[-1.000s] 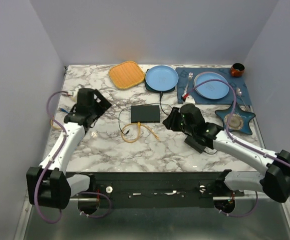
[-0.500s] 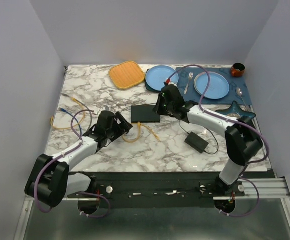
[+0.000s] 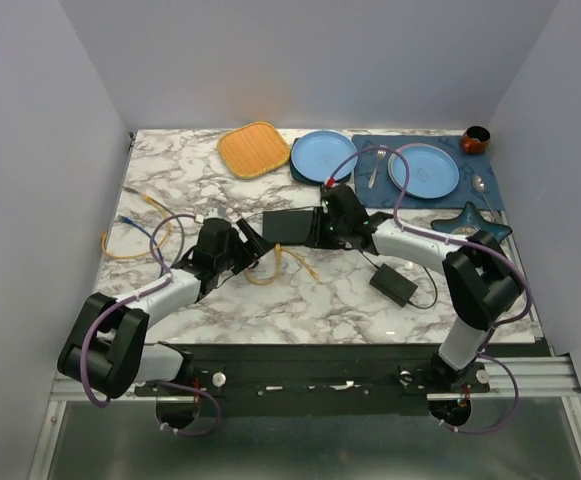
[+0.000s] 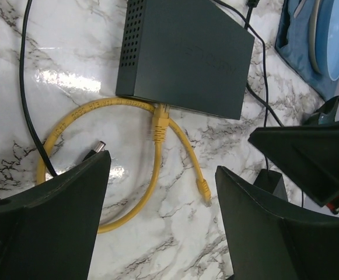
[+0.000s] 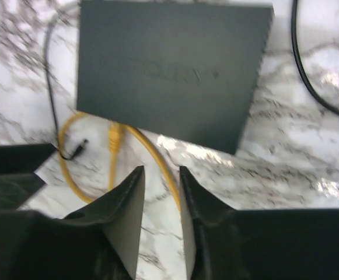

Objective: Pull the plug from the switch port

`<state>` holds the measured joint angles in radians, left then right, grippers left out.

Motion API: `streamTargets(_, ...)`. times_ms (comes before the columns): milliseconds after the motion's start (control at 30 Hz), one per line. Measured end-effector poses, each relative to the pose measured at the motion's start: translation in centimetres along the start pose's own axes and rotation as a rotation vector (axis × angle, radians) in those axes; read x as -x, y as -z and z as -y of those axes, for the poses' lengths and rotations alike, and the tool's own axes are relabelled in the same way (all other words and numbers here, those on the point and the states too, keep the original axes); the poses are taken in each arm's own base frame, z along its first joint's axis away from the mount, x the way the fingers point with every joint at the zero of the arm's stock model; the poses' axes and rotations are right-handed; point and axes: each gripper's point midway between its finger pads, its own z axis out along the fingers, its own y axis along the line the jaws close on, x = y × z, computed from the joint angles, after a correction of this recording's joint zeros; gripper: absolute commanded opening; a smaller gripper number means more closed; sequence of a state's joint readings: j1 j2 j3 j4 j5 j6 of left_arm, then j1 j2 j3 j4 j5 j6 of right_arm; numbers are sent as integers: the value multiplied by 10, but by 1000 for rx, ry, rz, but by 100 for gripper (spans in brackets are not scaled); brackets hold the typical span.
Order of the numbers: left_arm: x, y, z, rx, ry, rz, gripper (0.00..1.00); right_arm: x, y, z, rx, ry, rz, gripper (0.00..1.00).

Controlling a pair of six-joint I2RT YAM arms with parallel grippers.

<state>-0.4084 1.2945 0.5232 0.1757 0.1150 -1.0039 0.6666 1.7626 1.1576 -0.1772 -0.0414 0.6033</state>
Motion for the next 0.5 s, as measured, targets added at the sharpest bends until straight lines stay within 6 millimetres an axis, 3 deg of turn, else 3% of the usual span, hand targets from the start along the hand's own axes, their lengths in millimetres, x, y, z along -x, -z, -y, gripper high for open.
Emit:
streamTargets(133, -10, 0, -7, 6, 12, -23, 82, -40, 5, 10, -19, 31, -71, 41)
streamTargets(233, -17, -1, -3, -11, 6, -42, 81, -55, 5, 12, -23, 43, -100, 41)
streamTargets(500, -41, -19, -1, -29, -22, -102, 79, -52, 11, 8, -14, 36, -84, 36)
